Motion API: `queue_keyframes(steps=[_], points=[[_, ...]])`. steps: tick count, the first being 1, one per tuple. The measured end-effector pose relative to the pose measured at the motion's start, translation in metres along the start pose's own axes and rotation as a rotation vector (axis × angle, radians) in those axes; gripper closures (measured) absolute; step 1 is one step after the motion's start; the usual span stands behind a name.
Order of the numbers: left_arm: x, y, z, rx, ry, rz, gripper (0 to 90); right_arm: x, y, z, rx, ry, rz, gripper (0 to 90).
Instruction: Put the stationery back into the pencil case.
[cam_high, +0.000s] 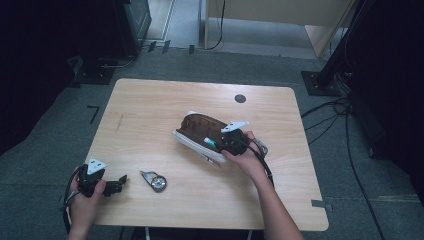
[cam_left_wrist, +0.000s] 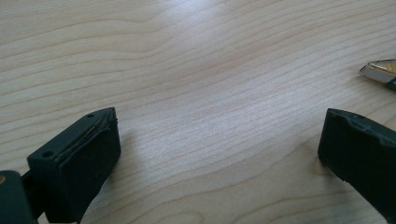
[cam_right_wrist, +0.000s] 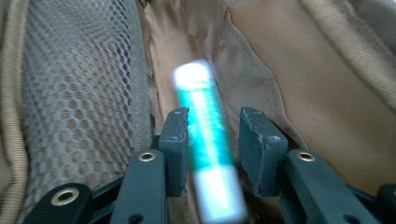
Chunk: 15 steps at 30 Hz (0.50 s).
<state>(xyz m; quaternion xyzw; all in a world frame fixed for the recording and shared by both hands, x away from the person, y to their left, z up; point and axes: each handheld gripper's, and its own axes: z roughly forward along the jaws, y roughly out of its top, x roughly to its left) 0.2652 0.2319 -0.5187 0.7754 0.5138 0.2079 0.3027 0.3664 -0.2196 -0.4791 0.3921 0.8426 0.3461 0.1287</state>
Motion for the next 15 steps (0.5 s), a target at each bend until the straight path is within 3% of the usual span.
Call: queue_keyframes(steps=[6,15], points=[[0.000,0.000,0.000,0.001,0.000,0.001,0.0,-0.003,-0.001,-0.007,-0.043,0.004,0.014,59.2],[0.000,0.000,0.000,0.002,-0.001,0.002,0.0,-0.003,0.004,-0.032,-0.155,-0.010,0.030,60.3]])
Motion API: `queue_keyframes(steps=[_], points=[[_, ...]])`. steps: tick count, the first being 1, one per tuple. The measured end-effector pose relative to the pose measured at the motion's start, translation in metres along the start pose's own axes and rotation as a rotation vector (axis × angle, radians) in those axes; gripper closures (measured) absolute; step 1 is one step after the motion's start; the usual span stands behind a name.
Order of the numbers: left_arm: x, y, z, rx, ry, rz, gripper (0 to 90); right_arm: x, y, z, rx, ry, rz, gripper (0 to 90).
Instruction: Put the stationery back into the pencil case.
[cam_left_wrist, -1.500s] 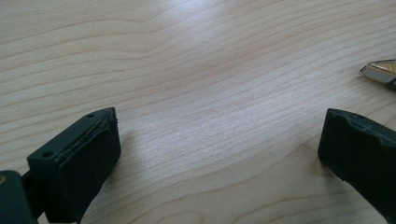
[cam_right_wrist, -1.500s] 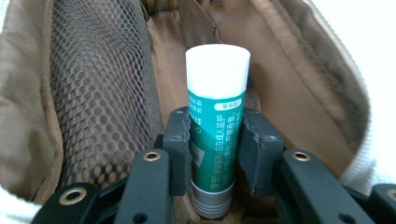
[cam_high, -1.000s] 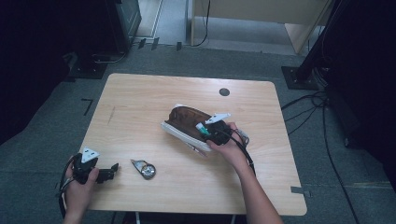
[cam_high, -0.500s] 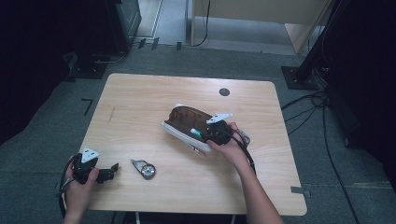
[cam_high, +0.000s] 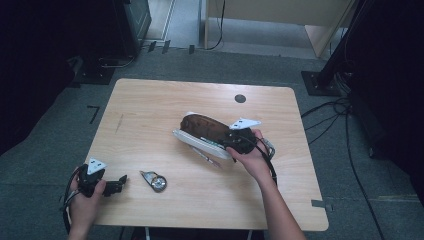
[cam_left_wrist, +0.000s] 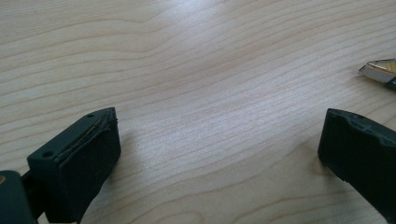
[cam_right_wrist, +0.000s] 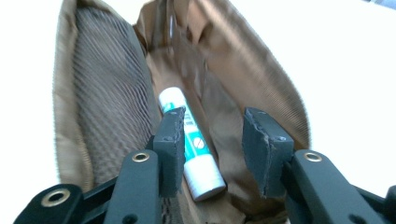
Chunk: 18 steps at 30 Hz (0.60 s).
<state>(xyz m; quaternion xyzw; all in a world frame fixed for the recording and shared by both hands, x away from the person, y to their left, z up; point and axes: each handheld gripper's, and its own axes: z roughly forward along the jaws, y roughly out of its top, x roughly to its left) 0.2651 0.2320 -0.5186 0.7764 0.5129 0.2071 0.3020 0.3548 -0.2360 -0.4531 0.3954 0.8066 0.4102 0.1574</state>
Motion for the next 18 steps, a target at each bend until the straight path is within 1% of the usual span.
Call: queue_keyframes(steps=[3,6,9,13,18], points=[[0.000,0.000,0.000,0.000,0.000,0.000,0.0,0.001,0.004,-0.010,-0.036,-0.005,0.003,60.7],[0.000,0.000,0.000,0.000,0.000,0.001,0.0,0.003,0.007,-0.018,-0.057,-0.001,0.010,60.8],[0.000,0.000,0.000,0.000,0.000,0.000,0.0,0.004,0.010,-0.027,-0.078,0.003,0.005,60.8],[0.000,0.000,0.000,0.000,0.000,0.000,0.0,0.008,0.014,-0.039,-0.108,0.001,-0.007,60.8],[0.000,0.000,0.000,-0.001,0.001,0.000,0.0,0.016,0.015,-0.054,-0.137,-0.001,-0.010,60.7]])
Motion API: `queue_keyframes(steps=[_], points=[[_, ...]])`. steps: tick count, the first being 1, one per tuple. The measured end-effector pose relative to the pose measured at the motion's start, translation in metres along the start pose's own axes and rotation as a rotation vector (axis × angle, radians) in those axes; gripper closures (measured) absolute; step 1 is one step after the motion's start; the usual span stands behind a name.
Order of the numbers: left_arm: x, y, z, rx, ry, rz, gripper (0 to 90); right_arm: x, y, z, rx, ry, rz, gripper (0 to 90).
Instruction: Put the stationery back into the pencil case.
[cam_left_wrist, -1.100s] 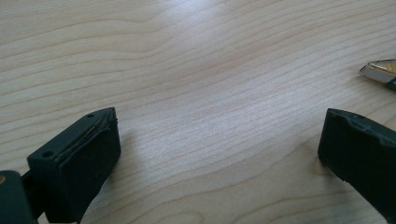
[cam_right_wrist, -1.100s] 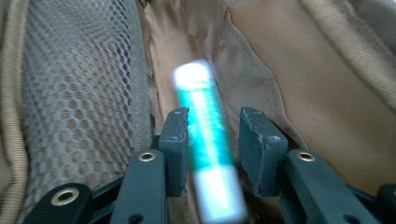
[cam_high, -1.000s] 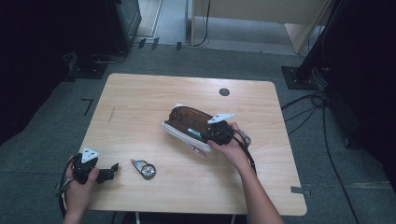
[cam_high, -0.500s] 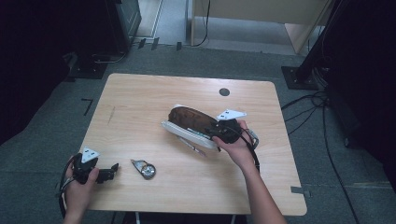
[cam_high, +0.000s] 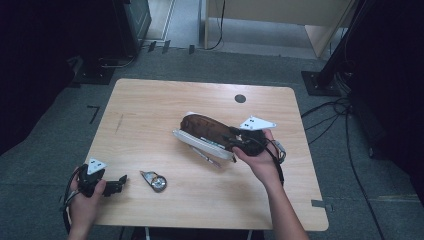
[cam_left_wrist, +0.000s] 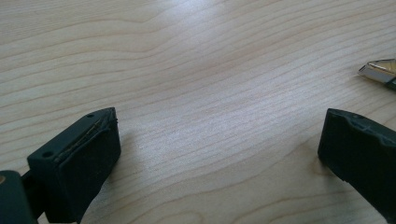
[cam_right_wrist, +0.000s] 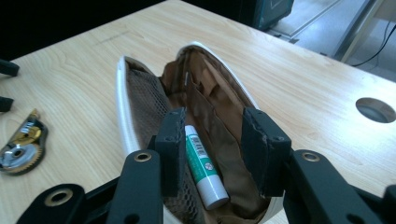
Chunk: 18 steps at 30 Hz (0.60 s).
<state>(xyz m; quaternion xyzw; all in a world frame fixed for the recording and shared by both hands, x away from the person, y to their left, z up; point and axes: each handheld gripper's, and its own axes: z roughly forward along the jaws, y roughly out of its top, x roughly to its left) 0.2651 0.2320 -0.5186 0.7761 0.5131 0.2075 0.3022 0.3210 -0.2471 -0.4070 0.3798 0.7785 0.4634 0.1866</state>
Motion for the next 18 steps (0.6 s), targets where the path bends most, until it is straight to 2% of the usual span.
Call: queue_keyframes(steps=[8,13,18], points=[[0.000,0.000,0.000,0.000,0.000,0.001,0.0,0.014,-0.002,-0.017,-0.025,0.019,-0.005,60.1],[0.000,0.000,0.000,-0.002,0.000,-0.001,0.0,0.025,-0.012,-0.024,-0.044,0.029,-0.001,61.1],[0.000,0.000,0.000,0.001,0.000,0.002,0.0,0.035,-0.026,-0.026,-0.035,0.057,0.005,63.7]])
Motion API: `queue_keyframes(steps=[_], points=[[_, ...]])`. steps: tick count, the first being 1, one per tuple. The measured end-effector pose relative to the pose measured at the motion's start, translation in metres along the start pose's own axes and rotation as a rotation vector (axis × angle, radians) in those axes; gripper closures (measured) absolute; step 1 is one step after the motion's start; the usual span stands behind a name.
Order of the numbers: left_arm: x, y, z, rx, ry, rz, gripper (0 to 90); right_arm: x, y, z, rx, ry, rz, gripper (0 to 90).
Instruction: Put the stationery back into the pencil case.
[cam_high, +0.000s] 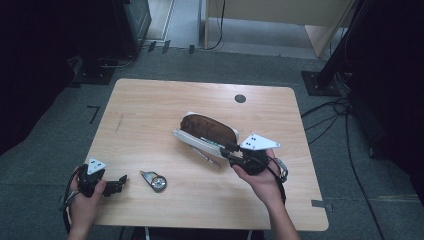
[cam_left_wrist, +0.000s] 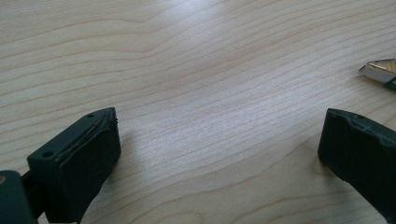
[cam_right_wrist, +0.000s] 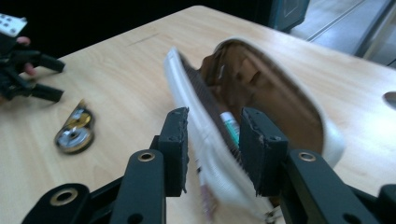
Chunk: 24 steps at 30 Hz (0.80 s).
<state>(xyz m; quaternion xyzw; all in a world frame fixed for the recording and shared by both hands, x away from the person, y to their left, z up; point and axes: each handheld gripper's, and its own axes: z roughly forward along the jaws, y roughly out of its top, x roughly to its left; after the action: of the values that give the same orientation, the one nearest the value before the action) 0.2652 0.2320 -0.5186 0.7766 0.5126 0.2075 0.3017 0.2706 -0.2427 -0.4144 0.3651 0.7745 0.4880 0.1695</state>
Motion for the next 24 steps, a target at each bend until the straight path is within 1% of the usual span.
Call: queue_keyframes(steps=[6,11,15,18,22,24], points=[[0.000,0.000,0.000,0.000,0.000,-0.001,0.0,0.009,-0.021,0.004,-0.005,0.047,0.020,66.9],[0.000,0.000,0.000,0.000,0.000,-0.001,0.0,0.013,-0.039,0.015,0.015,0.073,0.029,69.0],[0.000,0.000,0.000,0.000,0.000,0.000,0.0,0.013,-0.053,0.026,0.045,0.056,0.035,69.7],[0.000,0.000,0.000,0.000,0.000,0.000,0.0,0.010,-0.064,0.038,0.072,0.041,0.023,69.8],[0.000,0.000,0.000,0.000,0.000,0.000,0.0,0.007,-0.072,0.050,0.114,0.005,0.014,69.3],[0.000,0.000,0.000,0.000,0.000,-0.001,0.0,0.008,-0.074,0.053,0.130,-0.007,0.009,67.1]])
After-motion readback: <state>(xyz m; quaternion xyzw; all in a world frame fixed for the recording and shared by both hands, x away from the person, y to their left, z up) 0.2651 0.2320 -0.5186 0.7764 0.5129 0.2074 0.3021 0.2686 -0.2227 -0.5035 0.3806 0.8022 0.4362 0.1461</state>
